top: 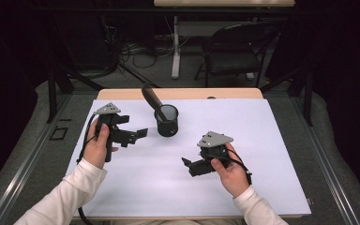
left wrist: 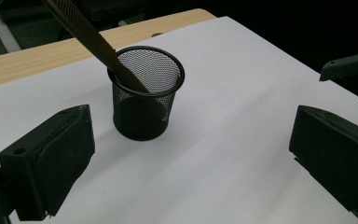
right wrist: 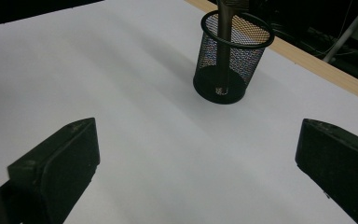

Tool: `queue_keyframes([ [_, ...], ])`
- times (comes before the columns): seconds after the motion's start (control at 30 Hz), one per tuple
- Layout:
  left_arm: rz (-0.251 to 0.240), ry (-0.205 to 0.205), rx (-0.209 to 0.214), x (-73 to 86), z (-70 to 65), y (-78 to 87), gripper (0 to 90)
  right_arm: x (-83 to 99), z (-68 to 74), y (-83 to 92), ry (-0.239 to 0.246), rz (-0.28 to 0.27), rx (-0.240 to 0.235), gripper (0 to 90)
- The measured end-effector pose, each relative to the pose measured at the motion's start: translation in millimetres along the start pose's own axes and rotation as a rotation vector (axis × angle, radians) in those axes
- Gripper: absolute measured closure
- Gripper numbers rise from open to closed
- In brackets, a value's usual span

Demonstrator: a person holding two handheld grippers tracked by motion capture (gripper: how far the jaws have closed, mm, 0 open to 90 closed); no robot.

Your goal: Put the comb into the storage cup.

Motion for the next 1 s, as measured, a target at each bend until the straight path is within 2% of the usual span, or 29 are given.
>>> queue_keyframes([
  [0.27, -0.008, -0.002, 0.012, 6.7, -0.5, 11.7, 0.3, 4.0, -6.0, 5.9, -0.046, 0.027, -0.030, 0.0],
  [0.47, -0.015, -0.002, 0.014, 11.4, -1.4, 19.8, 0.3, 5.9, -17.2, 12.0, -0.087, 0.036, -0.007, 0.0],
  [0.67, -0.024, -0.013, 0.021, 14.5, -2.3, 30.6, 0.4, 6.8, -25.3, 21.3, -0.098, 0.029, 0.008, 0.0],
  [1.0, -0.022, -0.034, 0.001, 22.5, 0.8, 49.5, 0.4, 14.7, -35.2, 37.9, -0.108, 0.030, 0.028, 0.0],
])
Point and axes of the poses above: each handheld gripper's, and its own axes: y roughly backward along the jaws, x roughly out of its underside, z roughly to its left, the point moved 10 cm from there along -y, roughly forward along the jaws, and after that the axes turned 3 degrees about y, right-handed, at the moved point
